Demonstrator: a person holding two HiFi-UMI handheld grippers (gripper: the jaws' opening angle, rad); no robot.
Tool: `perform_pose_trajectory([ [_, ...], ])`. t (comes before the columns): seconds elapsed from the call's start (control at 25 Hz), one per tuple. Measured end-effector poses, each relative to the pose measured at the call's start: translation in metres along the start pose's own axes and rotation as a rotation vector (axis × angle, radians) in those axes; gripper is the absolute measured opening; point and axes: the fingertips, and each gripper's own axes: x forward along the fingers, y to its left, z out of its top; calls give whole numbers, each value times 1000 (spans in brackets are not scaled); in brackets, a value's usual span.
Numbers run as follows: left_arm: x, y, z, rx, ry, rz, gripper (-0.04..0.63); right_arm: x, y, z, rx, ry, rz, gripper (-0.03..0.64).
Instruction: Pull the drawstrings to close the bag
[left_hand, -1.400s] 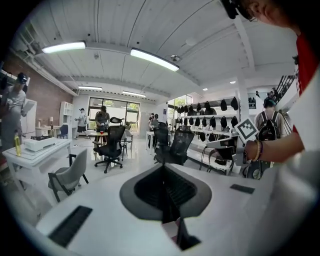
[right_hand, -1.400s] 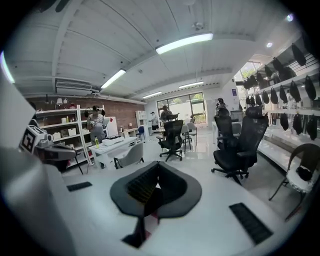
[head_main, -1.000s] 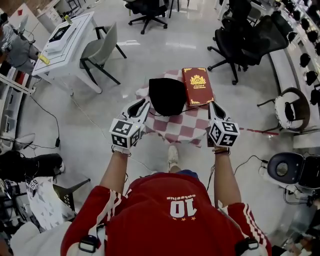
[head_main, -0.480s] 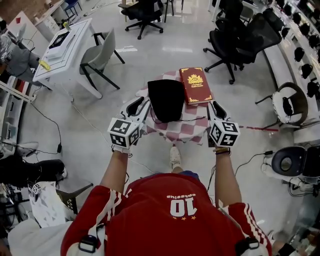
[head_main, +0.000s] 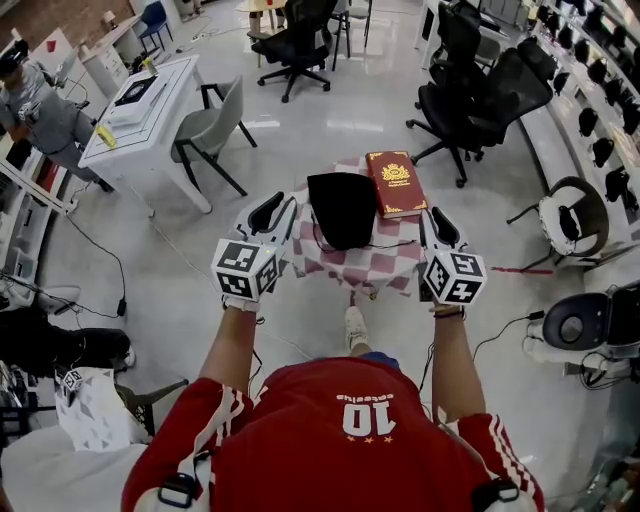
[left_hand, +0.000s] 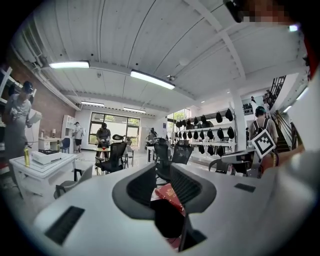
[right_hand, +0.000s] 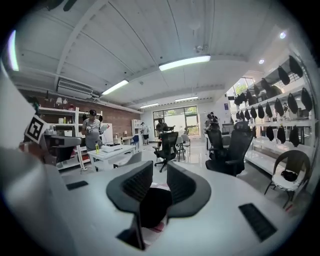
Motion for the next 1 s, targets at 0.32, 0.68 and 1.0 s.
perform_pose_trajectory([
  [0.32,-45,3,31,-10,-62,33,92,-41,40,29,-10,-61,11,80],
  [0.68,-67,-2,59,40,-114,87,13,-69,51,63,-8,-135,15,66],
  [1.0,-55,-9,69,10,-128,90,8,-70,30,70,-29,-146,-52,15],
])
